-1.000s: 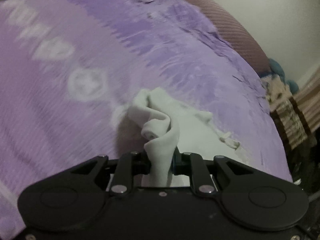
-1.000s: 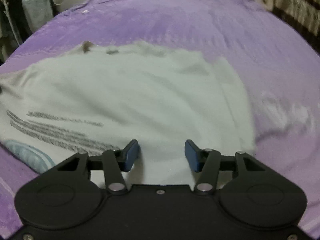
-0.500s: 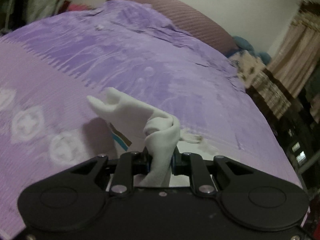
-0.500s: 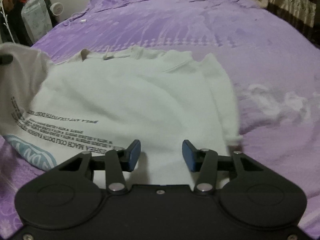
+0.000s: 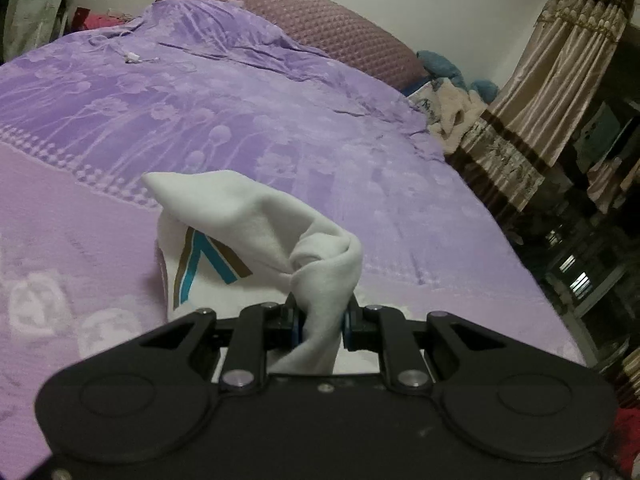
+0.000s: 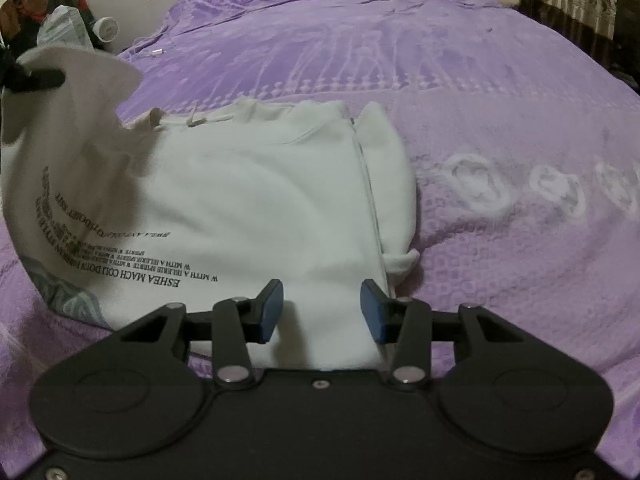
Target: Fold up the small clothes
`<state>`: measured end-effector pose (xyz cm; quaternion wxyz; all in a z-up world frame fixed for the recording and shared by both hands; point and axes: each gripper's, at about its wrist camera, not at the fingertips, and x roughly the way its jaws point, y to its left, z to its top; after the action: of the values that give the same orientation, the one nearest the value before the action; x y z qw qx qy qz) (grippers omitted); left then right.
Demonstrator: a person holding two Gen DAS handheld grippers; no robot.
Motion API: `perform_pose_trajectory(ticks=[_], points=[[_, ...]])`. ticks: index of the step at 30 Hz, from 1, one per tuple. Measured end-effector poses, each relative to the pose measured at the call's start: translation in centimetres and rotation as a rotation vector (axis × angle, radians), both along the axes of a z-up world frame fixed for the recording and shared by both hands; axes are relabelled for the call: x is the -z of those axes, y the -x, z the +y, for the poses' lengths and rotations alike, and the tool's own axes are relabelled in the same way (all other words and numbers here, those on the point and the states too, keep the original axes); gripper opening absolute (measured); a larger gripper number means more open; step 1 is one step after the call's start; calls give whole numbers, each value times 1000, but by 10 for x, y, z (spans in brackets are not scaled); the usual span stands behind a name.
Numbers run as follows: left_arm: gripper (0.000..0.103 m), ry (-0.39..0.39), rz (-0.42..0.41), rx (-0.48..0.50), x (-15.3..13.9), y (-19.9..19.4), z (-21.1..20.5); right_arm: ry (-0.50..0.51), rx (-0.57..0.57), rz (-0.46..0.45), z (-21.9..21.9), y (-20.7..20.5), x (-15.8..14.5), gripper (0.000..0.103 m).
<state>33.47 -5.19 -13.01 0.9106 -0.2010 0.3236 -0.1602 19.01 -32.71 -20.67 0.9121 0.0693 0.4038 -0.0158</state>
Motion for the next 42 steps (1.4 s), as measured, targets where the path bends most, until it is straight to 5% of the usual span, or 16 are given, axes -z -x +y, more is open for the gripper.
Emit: perform_pose_trajectory(ticks=[8,16,21,25,28,33,34,35,37,42], points=[[15,44,-14,78,-5,-4,-47,-71,8,-8,-12,5,3,40],[15,32,34,167,24,8,-102,-188,25,-21,-34,17,2,38],[15,28,57,176,35,13,-126,-96,101,-28,-48,30,-2,45],[15,-10,25,221,32,19,-151,-190,138,-23,-69,42,3,45],[16,-9,6,286,30,27,-169,-159,156,-20,-73,49,5,45],[27,-130,83,410,62,32,-202,-181,185,-35,-85,58,5,45],[37,-151,104,419,71,32,-204,-177,190,-38,-87,59,4,45],[61,-168,137,423,82,33,-206,-168,194,-42,-88,60,2,45],[80,-143,208,428,101,36,-204,-144,202,-51,-89,62,-3,45],[82,-99,210,467,104,54,-195,-106,254,-89,-101,53,-20,45]])
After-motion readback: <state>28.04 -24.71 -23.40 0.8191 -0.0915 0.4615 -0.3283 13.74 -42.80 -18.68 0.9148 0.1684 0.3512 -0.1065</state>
